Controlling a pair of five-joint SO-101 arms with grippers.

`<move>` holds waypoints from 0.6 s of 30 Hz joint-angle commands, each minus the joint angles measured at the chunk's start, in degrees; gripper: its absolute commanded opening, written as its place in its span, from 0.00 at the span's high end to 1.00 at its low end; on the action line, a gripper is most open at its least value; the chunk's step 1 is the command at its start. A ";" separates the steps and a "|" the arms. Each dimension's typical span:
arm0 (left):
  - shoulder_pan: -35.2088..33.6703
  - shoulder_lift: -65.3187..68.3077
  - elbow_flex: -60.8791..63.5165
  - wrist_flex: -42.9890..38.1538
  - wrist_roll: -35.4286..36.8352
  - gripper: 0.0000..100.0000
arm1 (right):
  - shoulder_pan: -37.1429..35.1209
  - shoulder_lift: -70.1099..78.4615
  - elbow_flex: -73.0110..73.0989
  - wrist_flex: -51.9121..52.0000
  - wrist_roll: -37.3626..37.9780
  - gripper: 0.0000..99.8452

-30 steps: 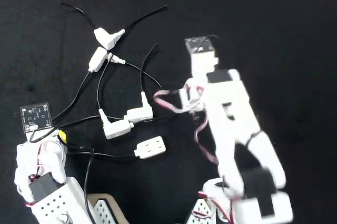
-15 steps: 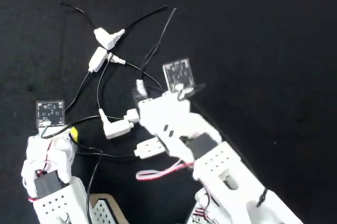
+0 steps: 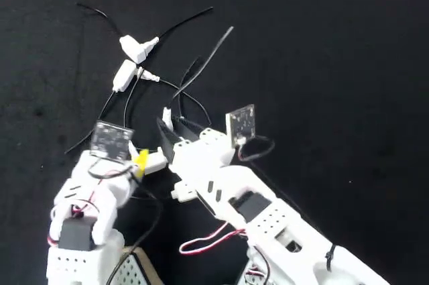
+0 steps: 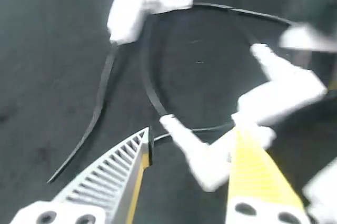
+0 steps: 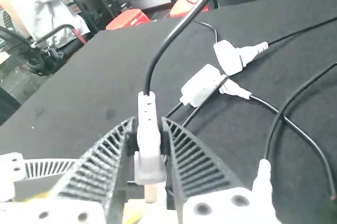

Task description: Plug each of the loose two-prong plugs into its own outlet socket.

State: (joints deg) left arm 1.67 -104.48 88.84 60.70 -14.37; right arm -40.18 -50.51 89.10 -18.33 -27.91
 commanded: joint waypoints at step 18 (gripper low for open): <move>9.36 -0.09 1.27 -16.70 9.85 0.77 | -5.27 -1.54 1.89 4.31 3.87 0.99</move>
State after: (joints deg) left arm 11.08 -104.22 89.36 48.22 -5.76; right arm -42.90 -52.18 89.98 -15.25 -25.98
